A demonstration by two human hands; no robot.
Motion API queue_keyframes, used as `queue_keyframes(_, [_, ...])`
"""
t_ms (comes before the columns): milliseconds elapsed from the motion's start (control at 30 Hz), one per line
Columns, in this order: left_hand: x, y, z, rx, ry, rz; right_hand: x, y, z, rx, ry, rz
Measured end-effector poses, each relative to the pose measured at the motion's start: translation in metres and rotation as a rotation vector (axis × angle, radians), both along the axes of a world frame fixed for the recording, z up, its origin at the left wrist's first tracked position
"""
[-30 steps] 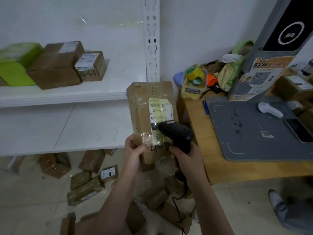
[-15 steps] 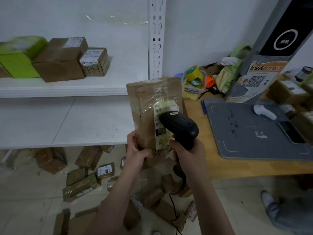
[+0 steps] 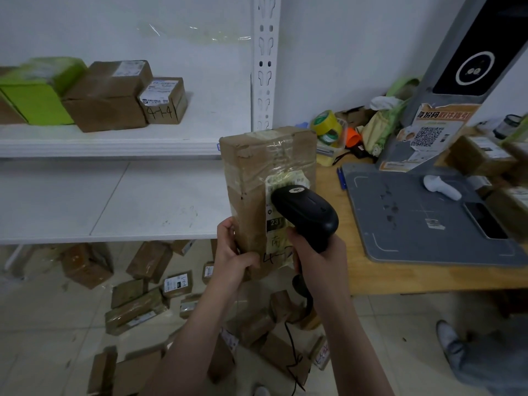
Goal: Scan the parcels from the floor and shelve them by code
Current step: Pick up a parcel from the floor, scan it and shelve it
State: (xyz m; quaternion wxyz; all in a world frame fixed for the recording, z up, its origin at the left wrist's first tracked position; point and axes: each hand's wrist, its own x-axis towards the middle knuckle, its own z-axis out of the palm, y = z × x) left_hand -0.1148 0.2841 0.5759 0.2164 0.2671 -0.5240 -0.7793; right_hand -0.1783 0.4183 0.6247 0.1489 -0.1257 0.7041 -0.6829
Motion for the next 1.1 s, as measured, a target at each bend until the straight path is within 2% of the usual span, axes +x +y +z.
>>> queue_keyframes(433, [0.017,0.005,0.007,-0.018,-0.022,0.028,0.014,0.004,0.003,-0.011,-0.007,0.027])
queue_keyframes(667, [0.015,0.01,0.008,0.06,-0.022,0.088,0.008,0.012,-0.006,-0.031,0.005,0.001])
queue_keyframes(867, [0.01,0.012,-0.004,0.152,-0.098,0.197,-0.024,0.026,-0.043,0.025,-0.058,-0.154])
queue_keyframes(1100, [0.005,0.011,-0.01,0.245,-0.144,0.241,-0.082,0.064,-0.116,0.219,-0.189,-0.435])
